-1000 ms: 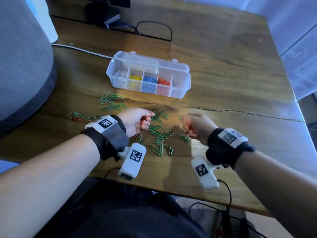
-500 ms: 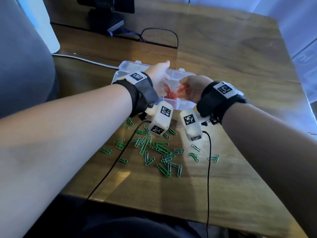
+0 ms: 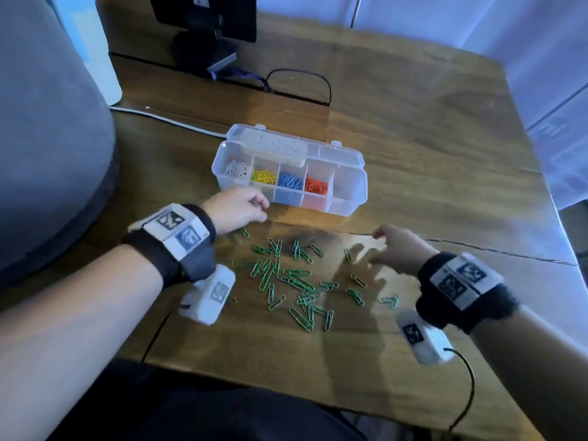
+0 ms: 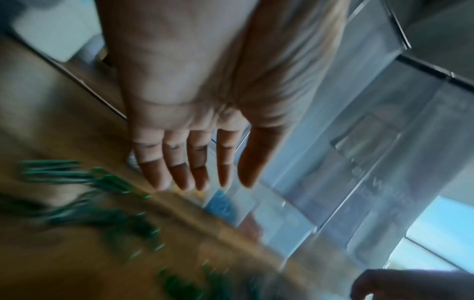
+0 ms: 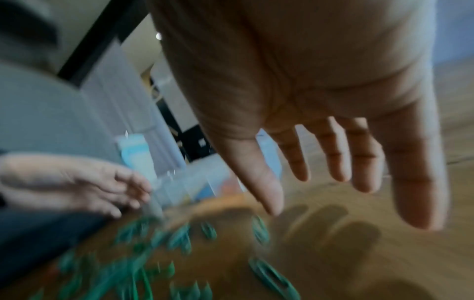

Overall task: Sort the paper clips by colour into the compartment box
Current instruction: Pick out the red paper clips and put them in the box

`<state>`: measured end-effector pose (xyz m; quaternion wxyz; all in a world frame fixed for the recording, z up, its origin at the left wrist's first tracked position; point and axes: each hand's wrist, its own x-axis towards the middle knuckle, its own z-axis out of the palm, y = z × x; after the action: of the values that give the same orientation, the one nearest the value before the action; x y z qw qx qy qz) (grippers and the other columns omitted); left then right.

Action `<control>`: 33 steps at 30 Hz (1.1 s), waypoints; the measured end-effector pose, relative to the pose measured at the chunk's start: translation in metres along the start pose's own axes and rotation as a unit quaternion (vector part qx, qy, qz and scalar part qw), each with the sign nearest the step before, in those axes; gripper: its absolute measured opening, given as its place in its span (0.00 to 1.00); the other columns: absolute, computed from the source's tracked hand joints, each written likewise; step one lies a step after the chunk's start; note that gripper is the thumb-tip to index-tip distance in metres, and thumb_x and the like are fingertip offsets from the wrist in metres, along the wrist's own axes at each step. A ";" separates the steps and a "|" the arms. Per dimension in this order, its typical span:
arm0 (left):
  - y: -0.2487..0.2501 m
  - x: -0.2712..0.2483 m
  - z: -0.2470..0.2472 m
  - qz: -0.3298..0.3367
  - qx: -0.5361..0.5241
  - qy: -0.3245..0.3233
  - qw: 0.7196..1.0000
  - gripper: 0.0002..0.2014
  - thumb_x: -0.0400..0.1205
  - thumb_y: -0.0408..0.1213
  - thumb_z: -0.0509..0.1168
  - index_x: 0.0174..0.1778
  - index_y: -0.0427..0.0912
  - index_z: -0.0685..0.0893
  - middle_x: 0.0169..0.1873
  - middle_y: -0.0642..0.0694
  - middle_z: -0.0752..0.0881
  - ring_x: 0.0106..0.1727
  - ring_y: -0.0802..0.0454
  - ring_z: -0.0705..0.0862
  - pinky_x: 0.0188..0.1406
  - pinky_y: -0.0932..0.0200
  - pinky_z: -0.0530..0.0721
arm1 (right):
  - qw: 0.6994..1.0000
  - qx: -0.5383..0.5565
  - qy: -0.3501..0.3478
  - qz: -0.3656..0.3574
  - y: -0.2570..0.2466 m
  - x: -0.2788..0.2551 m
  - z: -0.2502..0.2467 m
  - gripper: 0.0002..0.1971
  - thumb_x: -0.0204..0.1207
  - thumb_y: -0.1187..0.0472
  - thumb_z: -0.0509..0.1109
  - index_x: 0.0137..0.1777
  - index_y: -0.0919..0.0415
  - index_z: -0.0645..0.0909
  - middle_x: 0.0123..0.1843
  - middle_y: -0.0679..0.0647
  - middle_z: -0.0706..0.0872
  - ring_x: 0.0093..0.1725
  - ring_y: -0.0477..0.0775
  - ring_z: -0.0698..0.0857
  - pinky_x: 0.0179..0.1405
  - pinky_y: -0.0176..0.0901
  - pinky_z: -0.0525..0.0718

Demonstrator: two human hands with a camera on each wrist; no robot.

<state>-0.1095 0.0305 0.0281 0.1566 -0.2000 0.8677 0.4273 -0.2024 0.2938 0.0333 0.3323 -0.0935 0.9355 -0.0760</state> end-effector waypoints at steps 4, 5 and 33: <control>-0.042 -0.037 0.029 -0.121 0.200 0.062 0.970 0.24 0.75 0.36 0.67 0.68 0.50 0.72 0.68 0.41 0.68 0.68 0.40 0.70 0.63 0.48 0.73 | 0.996 -0.077 -0.011 0.052 0.031 -0.021 0.043 0.28 0.74 0.57 0.67 0.72 0.58 0.62 0.65 0.64 0.68 0.61 0.68 0.77 0.60 0.54 0.81; -0.051 -0.047 0.035 -0.151 0.220 0.073 0.961 0.25 0.75 0.37 0.66 0.69 0.51 0.70 0.68 0.41 0.66 0.69 0.39 0.68 0.63 0.45 0.73 | 0.997 -0.059 0.000 0.045 0.034 -0.025 0.052 0.26 0.75 0.57 0.66 0.71 0.58 0.62 0.63 0.64 0.69 0.61 0.69 0.77 0.61 0.55 0.80; -0.145 -0.086 0.006 -0.223 0.016 0.312 0.923 0.21 0.73 0.47 0.74 0.58 0.41 0.82 0.55 0.43 0.85 0.58 0.43 0.82 0.50 0.54 0.76 | 0.978 0.001 0.055 -0.200 -0.035 0.001 0.081 0.25 0.73 0.64 0.68 0.71 0.57 0.71 0.57 0.54 0.79 0.56 0.54 0.78 0.51 0.38 0.72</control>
<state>0.0355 -0.0266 -0.0358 -0.0276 -0.5087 0.8126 0.2831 -0.1473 0.2532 -0.0225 0.2585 -0.2736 0.9147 -0.1470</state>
